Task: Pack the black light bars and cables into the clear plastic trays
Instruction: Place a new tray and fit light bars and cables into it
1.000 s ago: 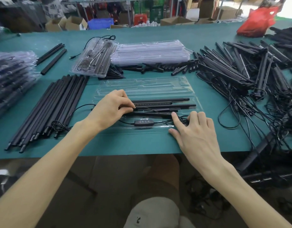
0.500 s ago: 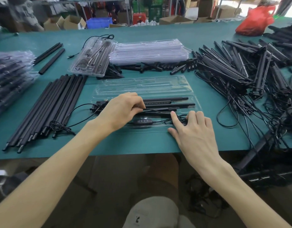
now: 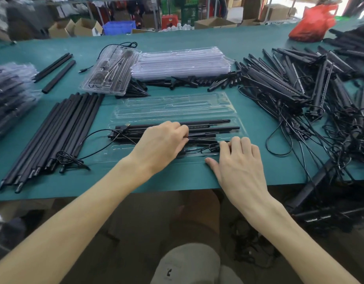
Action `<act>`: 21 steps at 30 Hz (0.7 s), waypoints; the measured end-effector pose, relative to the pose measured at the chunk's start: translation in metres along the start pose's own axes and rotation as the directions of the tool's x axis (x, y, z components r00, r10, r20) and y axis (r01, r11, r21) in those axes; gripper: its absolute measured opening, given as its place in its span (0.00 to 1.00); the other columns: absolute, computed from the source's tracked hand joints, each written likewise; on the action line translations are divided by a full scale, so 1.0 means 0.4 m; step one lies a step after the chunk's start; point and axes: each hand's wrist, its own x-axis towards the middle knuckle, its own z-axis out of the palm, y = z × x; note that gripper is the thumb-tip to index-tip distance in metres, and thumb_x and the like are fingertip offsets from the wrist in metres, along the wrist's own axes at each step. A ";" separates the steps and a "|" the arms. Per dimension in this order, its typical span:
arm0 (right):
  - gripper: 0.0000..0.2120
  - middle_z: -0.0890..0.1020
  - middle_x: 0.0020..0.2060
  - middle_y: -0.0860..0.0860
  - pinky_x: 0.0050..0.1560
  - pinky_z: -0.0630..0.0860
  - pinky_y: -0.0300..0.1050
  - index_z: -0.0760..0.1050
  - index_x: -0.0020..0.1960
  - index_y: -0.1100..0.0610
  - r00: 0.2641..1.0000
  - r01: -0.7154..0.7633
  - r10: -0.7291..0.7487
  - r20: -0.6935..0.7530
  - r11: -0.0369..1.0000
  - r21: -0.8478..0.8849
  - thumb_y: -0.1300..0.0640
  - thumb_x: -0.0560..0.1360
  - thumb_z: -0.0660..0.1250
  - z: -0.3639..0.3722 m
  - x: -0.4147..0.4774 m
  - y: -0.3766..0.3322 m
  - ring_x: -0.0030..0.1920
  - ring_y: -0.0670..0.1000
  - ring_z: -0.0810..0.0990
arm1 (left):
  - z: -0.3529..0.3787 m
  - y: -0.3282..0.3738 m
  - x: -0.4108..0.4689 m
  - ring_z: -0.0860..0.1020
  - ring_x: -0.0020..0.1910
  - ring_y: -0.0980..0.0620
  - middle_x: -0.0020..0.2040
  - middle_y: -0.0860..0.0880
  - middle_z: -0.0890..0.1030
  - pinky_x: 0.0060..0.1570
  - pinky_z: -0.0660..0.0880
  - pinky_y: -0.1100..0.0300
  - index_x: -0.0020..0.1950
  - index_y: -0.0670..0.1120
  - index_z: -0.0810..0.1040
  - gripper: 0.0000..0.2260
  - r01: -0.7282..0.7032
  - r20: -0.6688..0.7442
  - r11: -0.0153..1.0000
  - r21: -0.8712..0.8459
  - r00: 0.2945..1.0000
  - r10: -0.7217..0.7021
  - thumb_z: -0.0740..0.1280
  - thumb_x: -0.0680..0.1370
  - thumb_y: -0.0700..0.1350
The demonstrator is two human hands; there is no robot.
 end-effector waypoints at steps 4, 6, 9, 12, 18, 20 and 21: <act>0.21 0.74 0.45 0.57 0.50 0.69 0.54 0.76 0.53 0.61 1.000 -0.008 0.008 0.003 1.000 0.010 0.43 0.81 0.60 0.003 -0.002 0.003 0.49 0.59 0.71 | 0.018 0.014 -0.016 0.76 0.51 0.48 0.51 0.49 0.79 0.49 0.76 0.52 0.55 0.45 0.80 0.16 -0.004 -0.005 0.999 0.054 1.000 0.004 0.56 0.86 0.51; 0.20 0.74 0.46 0.57 0.50 0.69 0.54 0.76 0.54 0.61 1.000 -0.011 0.011 0.005 1.000 0.015 0.43 0.81 0.60 0.004 -0.004 0.005 0.49 0.59 0.71 | 0.022 0.014 -0.026 0.77 0.50 0.48 0.53 0.48 0.79 0.48 0.76 0.53 0.57 0.44 0.81 0.16 -0.009 -0.010 0.998 0.068 1.000 0.010 0.56 0.86 0.50; 0.20 0.74 0.46 0.58 0.50 0.69 0.54 0.76 0.55 0.61 1.000 -0.016 0.016 0.007 1.000 0.023 0.43 0.81 0.60 0.005 -0.002 0.006 0.50 0.59 0.71 | 0.018 0.014 -0.032 0.76 0.46 0.48 0.53 0.47 0.75 0.42 0.75 0.56 0.57 0.43 0.81 0.17 0.013 -0.013 0.996 0.083 1.000 -0.012 0.56 0.86 0.52; 0.20 0.74 0.46 0.57 0.50 0.69 0.54 0.76 0.54 0.60 1.000 -0.014 0.014 0.020 1.000 0.009 0.43 0.81 0.59 0.006 -0.001 0.006 0.50 0.59 0.71 | 0.013 0.017 -0.028 0.76 0.49 0.49 0.54 0.48 0.75 0.47 0.75 0.54 0.62 0.44 0.78 0.22 0.000 0.053 0.993 0.120 0.999 -0.006 0.52 0.85 0.58; 0.21 0.74 0.48 0.58 0.50 0.68 0.54 0.76 0.55 0.60 1.000 -0.021 0.021 0.011 0.999 0.025 0.43 0.81 0.58 0.008 -0.005 0.004 0.50 0.60 0.71 | 0.000 0.020 -0.026 0.75 0.52 0.49 0.53 0.49 0.75 0.49 0.76 0.51 0.64 0.47 0.76 0.31 -0.026 0.090 0.995 0.100 0.996 0.017 0.48 0.80 0.67; 0.21 0.76 0.51 0.59 0.51 0.69 0.55 0.77 0.56 0.61 1.000 -0.017 0.017 0.004 0.999 0.048 0.44 0.80 0.58 0.011 -0.006 0.005 0.52 0.60 0.72 | -0.002 0.024 -0.027 0.74 0.52 0.50 0.53 0.49 0.74 0.48 0.77 0.51 0.64 0.47 0.77 0.33 -0.016 0.086 0.996 0.090 0.996 0.009 0.46 0.79 0.69; 0.22 0.77 0.54 0.59 0.52 0.69 0.55 0.77 0.57 0.62 1.000 -0.014 0.015 -0.003 0.998 0.064 0.44 0.80 0.59 0.012 -0.006 0.006 0.53 0.61 0.73 | -0.001 0.027 -0.027 0.73 0.52 0.50 0.54 0.49 0.74 0.47 0.77 0.51 0.65 0.48 0.77 0.35 -0.018 0.097 0.994 0.106 0.995 0.008 0.45 0.79 0.70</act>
